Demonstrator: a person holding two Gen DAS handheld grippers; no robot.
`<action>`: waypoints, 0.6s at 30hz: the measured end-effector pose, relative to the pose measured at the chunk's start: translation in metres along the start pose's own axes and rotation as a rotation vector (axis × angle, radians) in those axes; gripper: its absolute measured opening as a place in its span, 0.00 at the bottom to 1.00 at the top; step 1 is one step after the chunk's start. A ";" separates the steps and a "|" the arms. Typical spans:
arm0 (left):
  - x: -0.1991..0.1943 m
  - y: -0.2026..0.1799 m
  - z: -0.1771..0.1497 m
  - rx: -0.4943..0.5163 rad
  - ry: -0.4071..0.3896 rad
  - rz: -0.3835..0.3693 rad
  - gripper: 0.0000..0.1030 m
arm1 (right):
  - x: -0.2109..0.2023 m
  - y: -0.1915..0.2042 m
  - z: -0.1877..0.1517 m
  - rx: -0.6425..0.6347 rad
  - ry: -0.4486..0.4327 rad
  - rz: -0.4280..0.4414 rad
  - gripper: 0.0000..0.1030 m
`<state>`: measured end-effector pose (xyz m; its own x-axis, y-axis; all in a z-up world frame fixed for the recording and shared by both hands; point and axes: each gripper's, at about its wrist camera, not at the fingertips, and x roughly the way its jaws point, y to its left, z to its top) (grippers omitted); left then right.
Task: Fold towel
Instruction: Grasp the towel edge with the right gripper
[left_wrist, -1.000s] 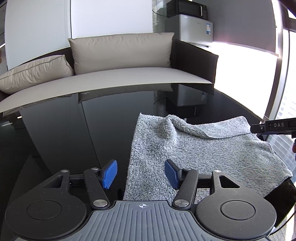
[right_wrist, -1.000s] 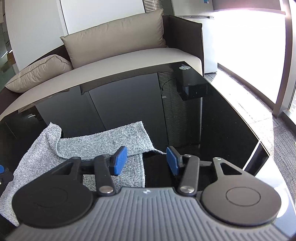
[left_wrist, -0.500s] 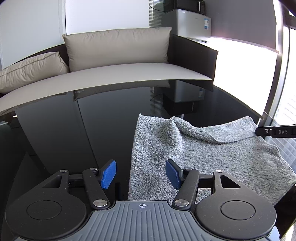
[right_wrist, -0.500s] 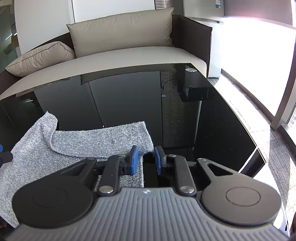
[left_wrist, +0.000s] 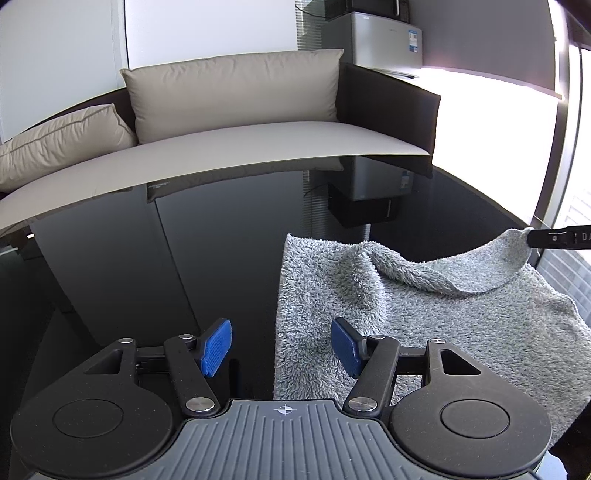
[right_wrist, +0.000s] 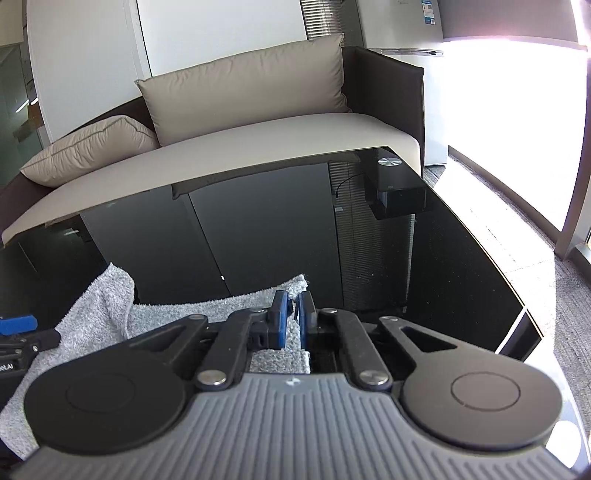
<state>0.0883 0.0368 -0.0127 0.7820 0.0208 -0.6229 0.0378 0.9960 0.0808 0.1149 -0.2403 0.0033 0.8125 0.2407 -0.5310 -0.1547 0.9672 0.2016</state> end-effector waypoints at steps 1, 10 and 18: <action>0.001 0.000 0.001 0.001 0.000 0.000 0.55 | 0.001 0.000 0.002 0.012 -0.007 0.006 0.07; 0.013 0.001 0.010 0.022 -0.001 0.000 0.55 | 0.021 -0.007 0.023 0.099 -0.027 0.039 0.07; 0.030 0.002 0.023 0.026 0.004 -0.015 0.55 | 0.044 -0.008 0.038 0.144 -0.017 0.052 0.07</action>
<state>0.1263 0.0376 -0.0137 0.7785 0.0062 -0.6277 0.0659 0.9936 0.0916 0.1728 -0.2409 0.0094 0.8149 0.2879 -0.5030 -0.1157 0.9313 0.3455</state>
